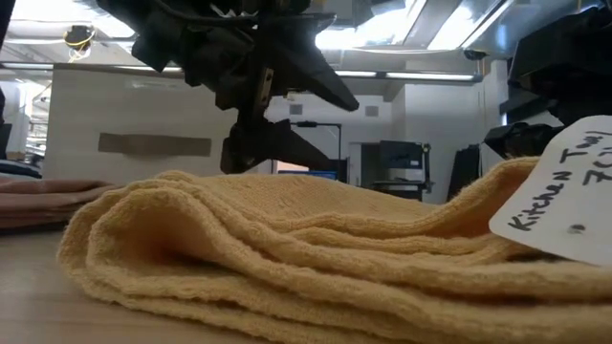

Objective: Fold towel
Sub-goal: Stack the yellow towel on the light orange towel

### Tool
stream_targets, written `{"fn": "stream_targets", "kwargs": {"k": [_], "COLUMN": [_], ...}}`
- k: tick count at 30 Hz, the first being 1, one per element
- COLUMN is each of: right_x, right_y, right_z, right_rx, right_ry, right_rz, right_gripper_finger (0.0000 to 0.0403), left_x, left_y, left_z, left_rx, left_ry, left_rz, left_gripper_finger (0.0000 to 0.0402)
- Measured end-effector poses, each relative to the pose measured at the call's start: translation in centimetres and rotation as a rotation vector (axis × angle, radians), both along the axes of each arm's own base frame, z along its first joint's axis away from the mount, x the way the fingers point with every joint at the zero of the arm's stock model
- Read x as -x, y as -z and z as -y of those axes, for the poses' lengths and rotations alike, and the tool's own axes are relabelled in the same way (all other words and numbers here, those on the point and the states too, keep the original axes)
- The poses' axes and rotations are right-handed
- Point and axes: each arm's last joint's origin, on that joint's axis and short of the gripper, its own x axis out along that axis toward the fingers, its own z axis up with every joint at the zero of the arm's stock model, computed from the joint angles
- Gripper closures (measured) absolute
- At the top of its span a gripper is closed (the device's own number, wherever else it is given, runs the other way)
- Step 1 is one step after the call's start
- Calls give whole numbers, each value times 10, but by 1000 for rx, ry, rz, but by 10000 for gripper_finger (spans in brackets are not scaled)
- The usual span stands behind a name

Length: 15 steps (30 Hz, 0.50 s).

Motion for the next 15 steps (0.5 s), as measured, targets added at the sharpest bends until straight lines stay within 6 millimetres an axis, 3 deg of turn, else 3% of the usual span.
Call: {"fn": "stream_targets", "kwargs": {"k": [9, 15], "right_x": [0, 0], "right_y": [0, 0], "right_z": [0, 0], "right_rx": [-1, -1], "right_ry": [1, 1], "right_rz": [0, 0], "right_gripper_finger": [194, 194], "left_x": [0, 0], "left_y": [0, 0], "left_z": [0, 1], "left_rx": [28, 58], "left_ry": [-20, -25], "left_rz": [-8, -11], "left_gripper_finger": [25, 6]}}
